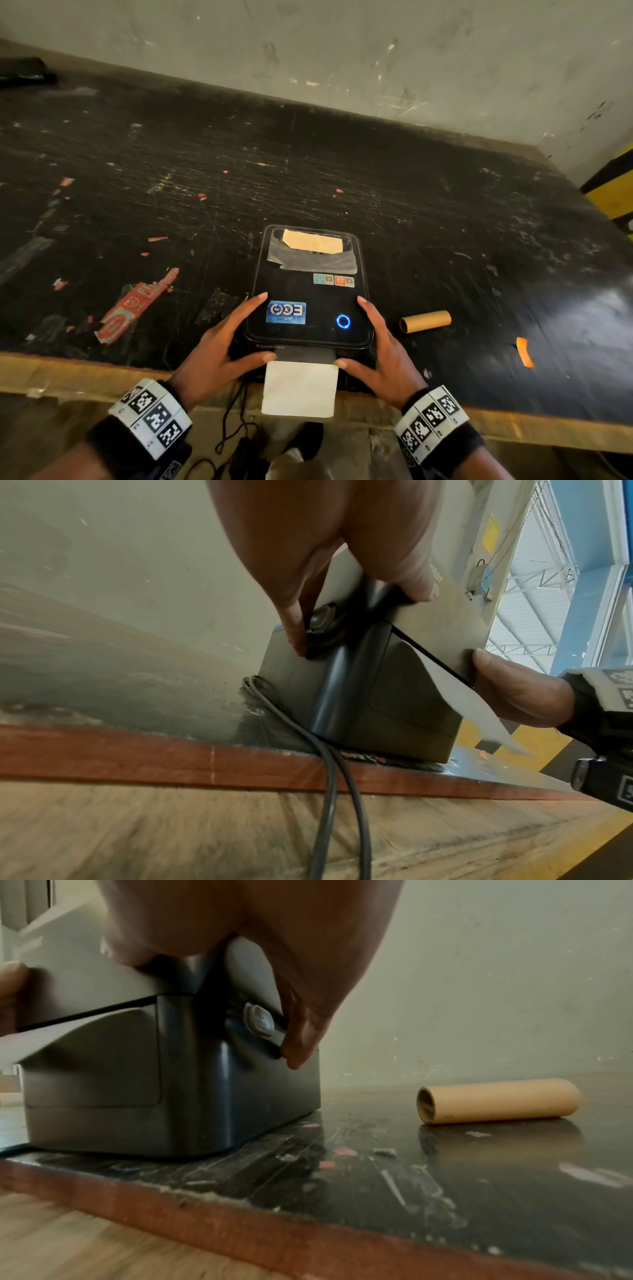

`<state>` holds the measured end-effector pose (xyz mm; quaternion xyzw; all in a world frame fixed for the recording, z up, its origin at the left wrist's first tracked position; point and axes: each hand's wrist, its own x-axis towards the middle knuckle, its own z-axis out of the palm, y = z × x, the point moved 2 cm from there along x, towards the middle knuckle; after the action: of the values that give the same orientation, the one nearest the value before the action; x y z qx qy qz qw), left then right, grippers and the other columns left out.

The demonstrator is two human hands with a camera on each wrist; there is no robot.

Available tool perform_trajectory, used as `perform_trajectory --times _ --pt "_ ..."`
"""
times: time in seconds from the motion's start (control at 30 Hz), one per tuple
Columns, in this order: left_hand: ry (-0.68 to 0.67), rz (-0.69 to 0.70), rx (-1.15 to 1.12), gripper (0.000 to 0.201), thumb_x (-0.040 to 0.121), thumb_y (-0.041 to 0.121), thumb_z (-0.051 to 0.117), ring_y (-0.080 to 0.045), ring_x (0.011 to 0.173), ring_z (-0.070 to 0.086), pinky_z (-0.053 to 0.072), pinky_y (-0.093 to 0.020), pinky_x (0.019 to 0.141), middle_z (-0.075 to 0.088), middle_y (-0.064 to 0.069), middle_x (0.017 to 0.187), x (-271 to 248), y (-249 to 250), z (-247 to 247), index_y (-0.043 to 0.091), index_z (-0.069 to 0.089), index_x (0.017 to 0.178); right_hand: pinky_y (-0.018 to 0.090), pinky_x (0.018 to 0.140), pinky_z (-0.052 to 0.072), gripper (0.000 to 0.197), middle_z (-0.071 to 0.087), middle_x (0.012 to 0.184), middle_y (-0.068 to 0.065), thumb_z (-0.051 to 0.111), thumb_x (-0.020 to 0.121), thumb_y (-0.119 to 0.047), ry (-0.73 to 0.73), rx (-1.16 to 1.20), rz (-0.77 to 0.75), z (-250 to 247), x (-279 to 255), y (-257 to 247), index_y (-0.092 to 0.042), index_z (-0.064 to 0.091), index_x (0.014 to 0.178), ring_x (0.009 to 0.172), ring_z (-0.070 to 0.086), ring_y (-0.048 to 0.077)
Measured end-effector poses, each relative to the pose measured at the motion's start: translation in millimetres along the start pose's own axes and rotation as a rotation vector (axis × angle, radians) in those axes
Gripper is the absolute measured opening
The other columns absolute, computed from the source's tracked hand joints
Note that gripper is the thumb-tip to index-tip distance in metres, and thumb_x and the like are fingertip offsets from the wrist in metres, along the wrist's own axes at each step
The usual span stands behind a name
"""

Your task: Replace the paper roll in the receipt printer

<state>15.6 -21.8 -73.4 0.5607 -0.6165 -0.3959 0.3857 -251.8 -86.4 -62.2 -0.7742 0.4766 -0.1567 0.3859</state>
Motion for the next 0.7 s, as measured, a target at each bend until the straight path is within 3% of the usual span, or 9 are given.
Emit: perform_trajectory --times 0.13,0.23,0.33,0.47,0.57,0.63,0.7 --pt "0.004 -0.012 0.002 0.08 0.067 0.049 0.072 0.009 0.121 0.045 0.045 -0.02 0.1 0.042 0.019 0.133 0.8 -0.5 0.5 0.064 0.022 0.128 0.045 0.113 0.035 0.098 0.026 0.155 -0.001 0.072 0.07 -0.048 0.008 0.009 0.007 -0.1 -0.5 -0.8 -0.071 -0.005 0.126 0.139 0.032 0.015" --pt "0.0 -0.016 0.003 0.081 0.065 0.053 0.071 0.01 0.122 0.043 0.044 -0.016 0.098 0.04 0.023 0.132 0.3 -2.4 0.7 0.063 0.022 0.129 0.045 0.112 0.036 0.098 0.028 0.154 -0.001 0.073 0.07 -0.047 0.01 0.02 0.009 0.5 -0.6 -0.4 -0.069 -0.004 0.128 0.138 0.034 0.015" --pt "0.012 -0.027 0.006 0.082 0.067 0.044 0.073 0.012 0.121 0.043 0.041 -0.008 0.095 0.041 0.016 0.136 0.7 -3.7 0.7 0.064 0.022 0.128 0.044 0.112 0.036 0.099 0.027 0.154 0.0 0.074 0.071 -0.045 0.013 0.02 0.015 0.9 -0.8 -0.2 -0.069 -0.003 0.127 0.138 0.034 0.014" --pt "0.013 -0.04 0.038 0.082 0.066 0.043 0.07 0.001 0.125 0.044 0.038 -0.008 0.098 0.039 0.012 0.139 0.4 -3.1 0.9 0.066 0.02 0.127 0.045 0.112 0.035 0.099 0.026 0.154 -0.001 0.074 0.071 -0.044 0.003 0.02 0.019 0.5 -0.6 -0.6 -0.07 -0.004 0.127 0.138 0.034 0.015" --pt "0.022 -0.034 0.04 0.082 0.066 0.042 0.07 0.005 0.126 0.042 0.037 -0.009 0.099 0.04 0.013 0.139 0.4 -0.7 0.4 0.065 0.02 0.127 0.044 0.113 0.034 0.1 0.025 0.155 -0.001 0.074 0.072 -0.042 -0.003 0.021 0.022 -0.5 -0.8 -3.9 -0.073 -0.005 0.124 0.139 0.032 0.015" --pt "0.028 -0.018 0.043 0.083 0.066 0.043 0.071 0.009 0.125 0.04 0.039 -0.014 0.102 0.039 0.017 0.138 0.2 0.2 0.1 0.065 0.021 0.128 0.044 0.114 0.033 0.1 0.024 0.155 -0.001 0.074 0.072 -0.042 0.004 0.015 0.014 -0.8 -0.8 -4.6 -0.073 -0.005 0.124 0.139 0.03 0.014" --pt "0.03 -0.012 0.054 0.085 0.066 0.048 0.075 0.002 0.129 0.04 0.039 -0.026 0.107 0.038 0.014 0.142 -0.1 -0.5 0.9 0.061 0.021 0.13 0.043 0.114 0.032 0.1 0.024 0.155 -0.001 0.075 0.073 -0.042 0.018 0.013 0.004 -1.0 -1.4 -4.9 -0.072 -0.005 0.124 0.14 0.029 0.014"
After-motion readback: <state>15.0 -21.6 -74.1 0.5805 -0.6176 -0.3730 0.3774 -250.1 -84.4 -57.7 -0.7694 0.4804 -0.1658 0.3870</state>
